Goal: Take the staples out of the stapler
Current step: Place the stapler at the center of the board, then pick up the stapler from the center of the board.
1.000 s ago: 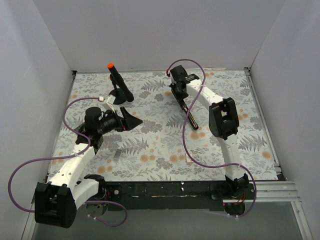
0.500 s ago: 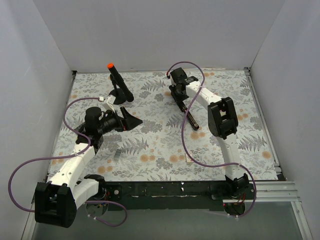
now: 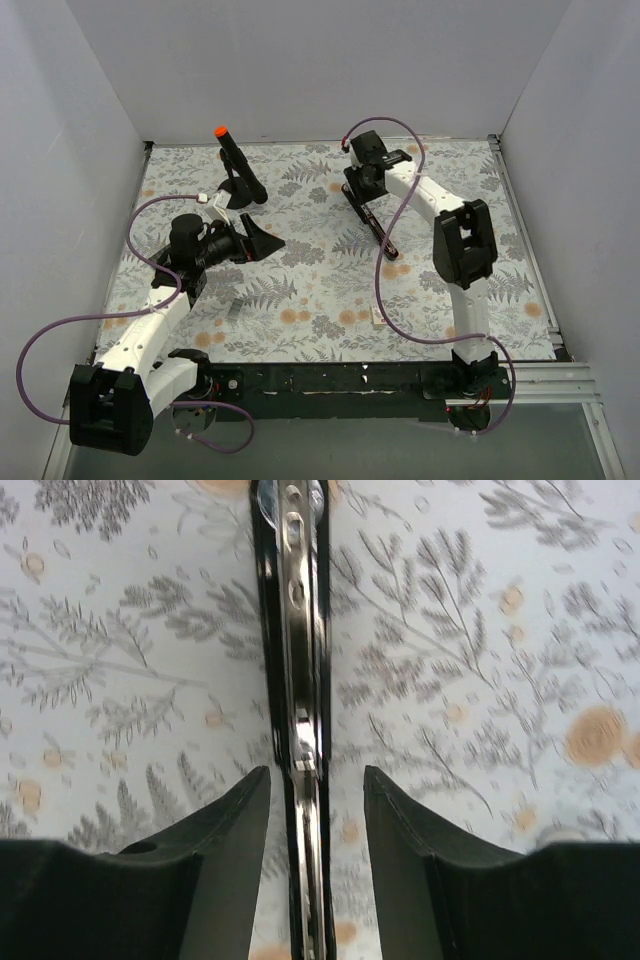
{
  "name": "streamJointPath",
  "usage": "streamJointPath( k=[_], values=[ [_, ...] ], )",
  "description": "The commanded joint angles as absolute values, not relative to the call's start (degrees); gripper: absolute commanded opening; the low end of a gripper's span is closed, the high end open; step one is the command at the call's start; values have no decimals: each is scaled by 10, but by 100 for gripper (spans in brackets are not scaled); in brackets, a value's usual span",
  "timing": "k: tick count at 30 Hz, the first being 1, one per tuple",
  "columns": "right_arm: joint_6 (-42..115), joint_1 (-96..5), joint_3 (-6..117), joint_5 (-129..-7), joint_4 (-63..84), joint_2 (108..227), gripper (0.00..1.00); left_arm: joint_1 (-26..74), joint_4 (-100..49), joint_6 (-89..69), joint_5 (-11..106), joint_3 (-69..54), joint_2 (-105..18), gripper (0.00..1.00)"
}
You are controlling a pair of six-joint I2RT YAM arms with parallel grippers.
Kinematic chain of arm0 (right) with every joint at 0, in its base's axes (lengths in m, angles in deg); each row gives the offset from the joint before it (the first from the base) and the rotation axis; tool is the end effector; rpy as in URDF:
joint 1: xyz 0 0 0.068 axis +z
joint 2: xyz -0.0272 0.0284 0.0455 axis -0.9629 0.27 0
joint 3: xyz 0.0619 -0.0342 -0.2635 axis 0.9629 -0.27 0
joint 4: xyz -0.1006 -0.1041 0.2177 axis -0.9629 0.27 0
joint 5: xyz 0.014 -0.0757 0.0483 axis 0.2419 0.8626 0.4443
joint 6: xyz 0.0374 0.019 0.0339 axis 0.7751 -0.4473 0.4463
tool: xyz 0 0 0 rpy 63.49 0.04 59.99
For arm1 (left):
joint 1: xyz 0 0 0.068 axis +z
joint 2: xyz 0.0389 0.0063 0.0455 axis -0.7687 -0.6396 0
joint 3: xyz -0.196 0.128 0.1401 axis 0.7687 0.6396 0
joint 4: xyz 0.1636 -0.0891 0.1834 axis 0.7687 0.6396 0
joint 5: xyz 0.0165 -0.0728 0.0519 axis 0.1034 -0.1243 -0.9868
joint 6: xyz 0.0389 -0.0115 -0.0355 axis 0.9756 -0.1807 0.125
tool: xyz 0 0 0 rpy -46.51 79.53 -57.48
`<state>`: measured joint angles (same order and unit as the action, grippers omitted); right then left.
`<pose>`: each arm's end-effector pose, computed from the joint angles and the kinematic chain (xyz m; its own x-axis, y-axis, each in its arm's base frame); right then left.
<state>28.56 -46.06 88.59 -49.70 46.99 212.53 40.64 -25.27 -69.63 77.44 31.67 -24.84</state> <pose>0.4349 0.2265 0.2223 -0.7090 -0.4059 -0.5767 -0.3892 0.9072 -0.1600 0.2122 -0.0581 0.2533 -0.7765 -0.6252 -0.0787 -0.1264 0.2770 -0.9525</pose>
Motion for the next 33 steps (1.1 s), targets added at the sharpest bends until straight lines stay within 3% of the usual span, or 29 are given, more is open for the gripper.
streamJointPath(
  k=[1, 4, 9, 19, 33],
  values=[
    [294, -488, 797, -483, 478, 1967, 51, 401, -254, -689, 776, 308, -234, 98],
    [294, -521, 720, -482, 462, 1906, 54, 402, -254, -688, 777, 309, -230, 98],
    [284, -589, 694, -464, 495, 1887, 56, 401, -253, -687, 773, 311, -221, 98],
    [227, -663, 722, -507, 516, 1945, 62, 400, -252, -684, 773, 309, -226, 98],
    [196, -722, 752, -582, 524, 2015, 59, 400, -241, -676, 761, 308, -236, 98]
  ],
)
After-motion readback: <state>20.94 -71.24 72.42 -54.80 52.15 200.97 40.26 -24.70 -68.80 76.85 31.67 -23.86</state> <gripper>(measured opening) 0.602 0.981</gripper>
